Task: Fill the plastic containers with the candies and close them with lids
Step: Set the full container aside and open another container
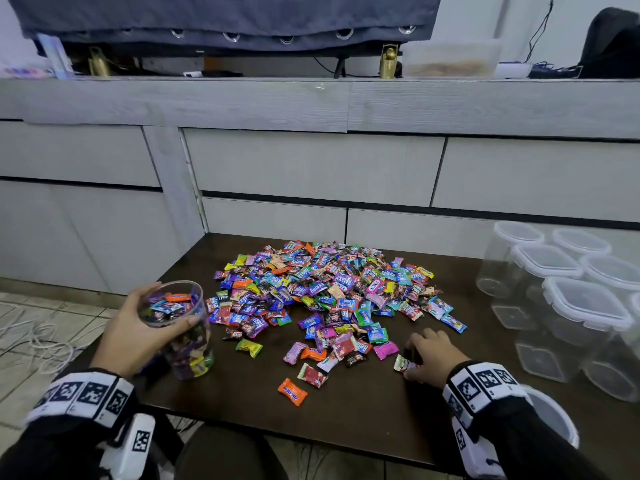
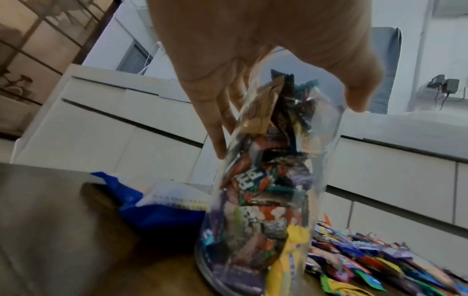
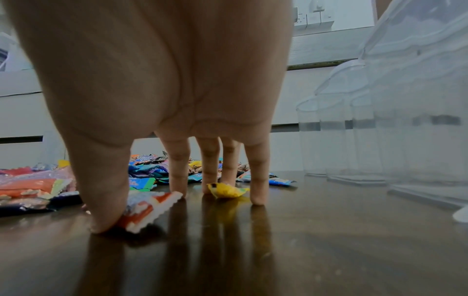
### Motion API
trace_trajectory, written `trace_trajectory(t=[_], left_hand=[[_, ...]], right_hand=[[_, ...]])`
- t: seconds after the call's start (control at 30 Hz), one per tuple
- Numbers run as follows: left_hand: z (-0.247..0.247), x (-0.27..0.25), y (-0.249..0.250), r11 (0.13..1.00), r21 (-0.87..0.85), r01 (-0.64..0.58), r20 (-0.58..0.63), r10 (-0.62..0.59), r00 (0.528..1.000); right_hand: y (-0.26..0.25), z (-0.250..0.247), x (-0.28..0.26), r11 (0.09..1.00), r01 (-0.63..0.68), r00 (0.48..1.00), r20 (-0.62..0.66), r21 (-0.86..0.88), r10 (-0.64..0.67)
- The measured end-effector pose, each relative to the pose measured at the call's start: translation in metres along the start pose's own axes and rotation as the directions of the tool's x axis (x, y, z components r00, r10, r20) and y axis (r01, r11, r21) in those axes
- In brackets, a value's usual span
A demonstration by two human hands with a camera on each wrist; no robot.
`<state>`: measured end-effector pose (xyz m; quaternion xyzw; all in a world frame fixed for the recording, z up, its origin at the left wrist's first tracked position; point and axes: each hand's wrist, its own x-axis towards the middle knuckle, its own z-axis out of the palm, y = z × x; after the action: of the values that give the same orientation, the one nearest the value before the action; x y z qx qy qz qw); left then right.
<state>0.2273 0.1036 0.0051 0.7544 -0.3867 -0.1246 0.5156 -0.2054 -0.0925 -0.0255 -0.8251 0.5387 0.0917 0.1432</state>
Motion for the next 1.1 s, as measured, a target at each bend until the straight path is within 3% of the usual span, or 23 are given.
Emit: trace_trajectory(t=[0.2, 0.4, 0.47, 0.53, 0.6, 0.67, 0.77, 0.87, 0.97, 1.1], left_hand=[[-0.012, 0.016, 0.002, 0.992, 0.129, 0.011, 0.031, -0.015, 0.999], [-0.024, 0.046, -0.008, 0.931, 0.365, -0.012, 0.135, -0.040, 0.990], [-0.021, 0.049, -0.002, 0.892, 0.446, -0.067, 0.154, -0.003, 0.988], [-0.009, 0.042, 0.018, 0.830, 0.532, -0.171, 0.126, 0.122, 0.985], [0.013, 0.025, 0.046, 0.715, 0.605, -0.351, 0.165, 0.318, 0.933], [0.044, -0.001, 0.078, 0.668, 0.541, -0.511, 0.304, 0.412, 0.859], [0.101, -0.036, 0.104, 0.694, 0.379, -0.612, 0.561, 0.353, 0.749], [0.162, -0.065, 0.105, 0.697, 0.269, -0.665, 0.725, 0.307, 0.616], [0.207, -0.084, 0.100, 0.654, 0.257, -0.712, 0.829, 0.229, 0.510], [0.229, -0.091, 0.094, 0.633, 0.293, -0.716, 0.874, 0.126, 0.469]], right_hand=[[0.002, 0.000, -0.004, 1.000, 0.010, 1.000, -0.019, 0.014, -0.009], [0.003, -0.003, -0.009, 0.999, 0.011, 1.000, -0.009, 0.039, -0.011], [0.003, -0.007, -0.012, 0.998, 0.030, 0.999, -0.024, 0.053, -0.029], [0.004, -0.017, -0.018, 0.995, 0.069, 0.995, -0.080, 0.066, -0.063], [0.005, -0.031, -0.026, 0.990, 0.114, 0.980, -0.172, 0.079, -0.099], [0.006, -0.051, -0.038, 0.985, 0.161, 0.944, -0.302, 0.067, -0.133], [0.016, -0.088, -0.060, 0.979, 0.204, 0.850, -0.499, 0.019, -0.167], [0.041, -0.124, -0.084, 0.986, 0.163, 0.738, -0.669, 0.041, -0.094], [0.085, -0.146, -0.104, 0.997, -0.030, 0.639, -0.766, 0.072, 0.074], [0.157, -0.149, -0.121, 0.900, -0.365, 0.627, -0.652, 0.238, 0.427]])
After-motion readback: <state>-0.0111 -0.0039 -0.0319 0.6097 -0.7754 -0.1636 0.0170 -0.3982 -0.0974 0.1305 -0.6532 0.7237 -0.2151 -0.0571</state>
